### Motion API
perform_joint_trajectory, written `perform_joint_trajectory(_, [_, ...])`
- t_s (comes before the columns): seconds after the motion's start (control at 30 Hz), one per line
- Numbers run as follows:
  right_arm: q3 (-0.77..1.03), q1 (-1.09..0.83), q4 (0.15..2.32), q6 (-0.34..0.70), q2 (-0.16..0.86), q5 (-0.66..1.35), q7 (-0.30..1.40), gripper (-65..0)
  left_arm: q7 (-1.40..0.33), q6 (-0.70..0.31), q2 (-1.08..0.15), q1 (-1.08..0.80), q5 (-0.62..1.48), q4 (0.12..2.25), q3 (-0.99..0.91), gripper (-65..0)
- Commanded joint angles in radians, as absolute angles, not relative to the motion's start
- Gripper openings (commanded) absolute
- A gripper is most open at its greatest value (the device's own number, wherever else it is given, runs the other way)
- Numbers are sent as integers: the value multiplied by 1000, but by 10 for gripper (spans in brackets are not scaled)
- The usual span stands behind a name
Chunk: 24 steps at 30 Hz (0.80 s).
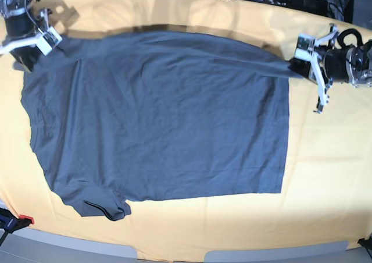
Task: Fold the T-shirt properly
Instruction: 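Lift the held edge and fold it over the shirt body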
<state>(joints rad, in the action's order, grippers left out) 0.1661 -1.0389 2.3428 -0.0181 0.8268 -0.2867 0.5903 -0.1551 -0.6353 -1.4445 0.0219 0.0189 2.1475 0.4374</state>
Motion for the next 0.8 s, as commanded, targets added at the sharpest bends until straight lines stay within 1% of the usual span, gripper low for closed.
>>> perform_joint_trajectory(0.0, [173,-1016,2356,-23,837,-272,567,-650,-162,-586,-1456,33,-1,2133,427,-650])
perform_joint_trajectory(0.07, [173,-957,2356,4,837,-204,548,-650,-162,-503,-1428,34,-28,2085,427,-650])
perform_joint_trajectory(0.17, [173,-870,2331,28,837,-139,506,-650,-158,-413,-1378,34,-42,2033,427,-650])
perform_joint_trajectory(0.27, [169,-774,2243,75,837,-53,466,-650,-158,-361,-1318,34,-42,1993,427,-650])
perform_joint_trajectory(0.37, [169,-675,2175,142,834,32,437,-650,-157,-332,-1265,34,-46,1970,427,-650])
perform_joint_trajectory(0.5, [169,-546,2088,226,831,111,418,-650,-150,-261,-1226,34,-105,1967,427,-650])
perform_joint_trajectory(0.63, [160,-444,2008,280,831,210,418,-650,-132,-272,-1223,57,-123,1967,427,-650])
perform_joint_trajectory(0.77, [104,-379,1971,276,831,209,419,-650,-132,-268,-1221,112,-122,1941,427,-650])
